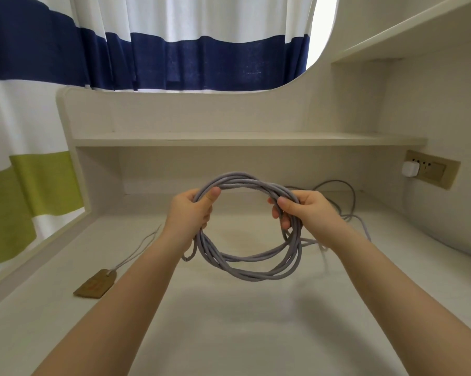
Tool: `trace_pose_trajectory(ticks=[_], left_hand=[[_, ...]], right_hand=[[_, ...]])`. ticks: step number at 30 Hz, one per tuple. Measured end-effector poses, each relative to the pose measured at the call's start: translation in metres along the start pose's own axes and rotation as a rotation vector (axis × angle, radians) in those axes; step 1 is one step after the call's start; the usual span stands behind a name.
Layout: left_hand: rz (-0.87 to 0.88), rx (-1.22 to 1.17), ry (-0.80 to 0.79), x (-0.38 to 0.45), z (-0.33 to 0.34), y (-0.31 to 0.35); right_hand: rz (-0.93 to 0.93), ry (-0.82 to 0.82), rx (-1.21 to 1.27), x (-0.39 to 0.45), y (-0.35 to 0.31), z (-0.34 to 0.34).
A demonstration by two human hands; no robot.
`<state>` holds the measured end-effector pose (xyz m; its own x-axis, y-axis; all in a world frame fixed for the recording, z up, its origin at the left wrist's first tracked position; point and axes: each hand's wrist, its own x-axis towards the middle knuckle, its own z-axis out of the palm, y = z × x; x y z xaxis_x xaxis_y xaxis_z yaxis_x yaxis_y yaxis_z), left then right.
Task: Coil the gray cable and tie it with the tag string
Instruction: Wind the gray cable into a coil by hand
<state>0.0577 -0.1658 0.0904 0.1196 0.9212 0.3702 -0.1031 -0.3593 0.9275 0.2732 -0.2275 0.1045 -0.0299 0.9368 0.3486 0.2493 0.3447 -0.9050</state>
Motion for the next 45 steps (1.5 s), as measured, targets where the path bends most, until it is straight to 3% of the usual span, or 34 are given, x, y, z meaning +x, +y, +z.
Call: trace_pose_trajectory(ticks=[5, 11, 13, 18, 21, 25, 30, 35, 41, 45], left_hand=[[-0.118, 0.335, -0.205, 0.002, -0.015, 0.000], [-0.256, 0.837, -0.475, 0.005, -0.029, 0.019], [-0.171, 0.897, -0.450, 0.004, -0.022, 0.028], [0.260, 1.012, -0.442, -0.001, 0.018, 0.052], [0.294, 1.088, -0.531, -0.002, 0.035, 0.062], [0.236, 1.081, -0.631, -0.002, 0.043, 0.066], [0.185, 0.954, -0.628, -0.003, 0.040, 0.063], [0.199, 0.787, -0.547, -0.001, 0.031, 0.064], [0.104, 0.622, -0.322, 0.003, 0.018, 0.056], [0.010, 0.344, -0.247, -0.002, 0.019, 0.046]], right_hand=[[0.016, -0.005, -0.039, 0.004, -0.003, -0.002], [0.035, -0.051, -0.322, 0.006, -0.013, 0.001], [0.042, -0.077, -0.400, 0.007, -0.018, 0.004], [-0.004, -0.163, -0.482, 0.009, -0.028, 0.016], [-0.037, -0.218, -0.499, 0.010, -0.033, 0.022], [-0.064, -0.256, -0.489, 0.010, -0.038, 0.021], [-0.030, -0.379, -0.477, 0.010, -0.043, 0.009], [0.027, -0.420, -0.346, 0.010, -0.039, -0.002], [-0.018, -0.319, -0.274, 0.008, -0.024, -0.010], [-0.054, -0.245, -0.194, 0.008, -0.023, -0.007]])
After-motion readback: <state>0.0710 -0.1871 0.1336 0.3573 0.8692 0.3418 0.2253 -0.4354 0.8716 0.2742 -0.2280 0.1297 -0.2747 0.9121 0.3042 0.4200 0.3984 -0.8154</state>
